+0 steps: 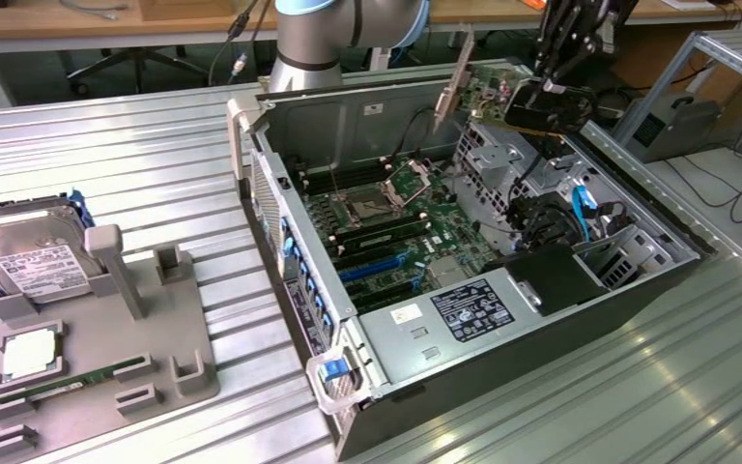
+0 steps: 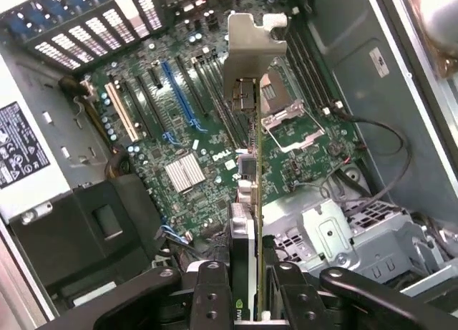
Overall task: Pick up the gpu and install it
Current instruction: 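Insert the gpu into the slot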
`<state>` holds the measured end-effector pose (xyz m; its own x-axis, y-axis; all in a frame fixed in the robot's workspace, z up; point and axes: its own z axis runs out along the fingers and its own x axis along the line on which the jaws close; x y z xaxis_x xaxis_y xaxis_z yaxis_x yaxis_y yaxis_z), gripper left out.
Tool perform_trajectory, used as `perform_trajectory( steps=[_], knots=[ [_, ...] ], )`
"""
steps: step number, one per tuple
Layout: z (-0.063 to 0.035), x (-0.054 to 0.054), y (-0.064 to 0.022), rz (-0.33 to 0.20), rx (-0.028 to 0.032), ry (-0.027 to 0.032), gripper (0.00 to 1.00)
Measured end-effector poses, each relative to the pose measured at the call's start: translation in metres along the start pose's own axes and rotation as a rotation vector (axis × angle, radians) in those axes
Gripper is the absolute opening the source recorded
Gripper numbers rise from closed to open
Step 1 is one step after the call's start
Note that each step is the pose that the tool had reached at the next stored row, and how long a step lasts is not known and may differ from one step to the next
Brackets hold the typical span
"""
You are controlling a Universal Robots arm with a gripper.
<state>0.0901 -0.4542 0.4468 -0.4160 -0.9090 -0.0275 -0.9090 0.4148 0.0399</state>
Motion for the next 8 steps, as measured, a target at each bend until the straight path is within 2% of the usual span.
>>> perform_trajectory(
  steps=[3, 5, 8],
  knots=[
    [0.0004, 0.0000, 0.0000, -0.071, -0.0020, 0.0028, 0.27],
    [0.0011, 0.0000, 0.0000, -0.147, -0.0040, 0.0058, 0.27],
    [0.0021, -0.0002, 0.0000, -0.209, -0.0058, 0.0083, 0.27]
  ],
)
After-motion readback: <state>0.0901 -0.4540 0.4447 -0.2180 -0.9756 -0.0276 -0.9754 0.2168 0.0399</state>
